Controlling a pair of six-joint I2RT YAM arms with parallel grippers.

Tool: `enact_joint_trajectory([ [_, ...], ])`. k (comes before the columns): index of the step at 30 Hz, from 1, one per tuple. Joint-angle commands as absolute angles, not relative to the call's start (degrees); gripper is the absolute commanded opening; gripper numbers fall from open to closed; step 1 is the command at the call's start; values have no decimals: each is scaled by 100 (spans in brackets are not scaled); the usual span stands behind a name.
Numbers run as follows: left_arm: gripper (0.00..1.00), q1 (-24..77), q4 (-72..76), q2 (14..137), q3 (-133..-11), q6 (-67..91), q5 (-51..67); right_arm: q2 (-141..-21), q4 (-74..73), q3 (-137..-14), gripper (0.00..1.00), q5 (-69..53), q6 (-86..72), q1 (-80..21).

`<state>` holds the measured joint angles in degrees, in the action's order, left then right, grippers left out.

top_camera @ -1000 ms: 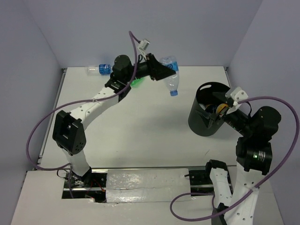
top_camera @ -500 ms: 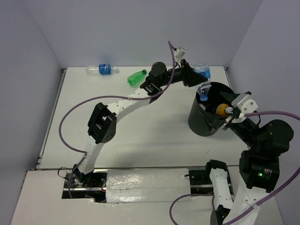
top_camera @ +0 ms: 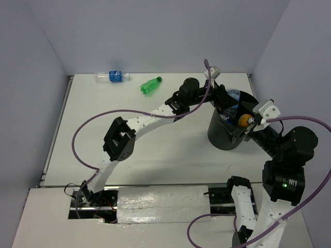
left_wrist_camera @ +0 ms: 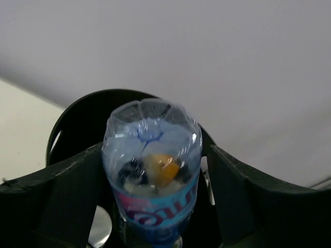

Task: Put the plastic bottles in the bin

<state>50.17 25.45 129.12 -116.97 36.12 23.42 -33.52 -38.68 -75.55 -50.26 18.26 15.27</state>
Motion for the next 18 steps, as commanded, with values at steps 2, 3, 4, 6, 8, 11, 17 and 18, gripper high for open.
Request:
enact_joint_trajectory([
  [2,92,4966,2330,12244,-11733,3191,2338,-3472,-3613,-7488,100,-4983,1723,1547],
  [3,93,4966,2286,12139,-11707,3173,2347,-3489,-3595,-7488,100,-5001,1705,1556],
  [4,97,4966,2233,12077,-11681,3155,2347,-3489,-3577,-7488,100,-5018,1688,1547],
  [6,100,4966,2127,11875,-11576,3050,2294,-3533,-3551,-7514,100,-5080,1626,1547],
  [8,99,4966,2022,11717,-11453,2919,2207,-3586,-3533,-7541,100,-5115,1573,1547],
  [11,99,4913,1907,11207,-11216,2778,2074,-3700,-3551,-7593,100,-5229,1538,1547],
  [17,99,4308,1417,9874,-10190,2751,1768,-4235,-3454,-7778,100,-5545,1345,1547],
  [18,99,4167,1328,9644,-9986,2786,1680,-4384,-3445,-7839,100,-5572,1197,1538],
])
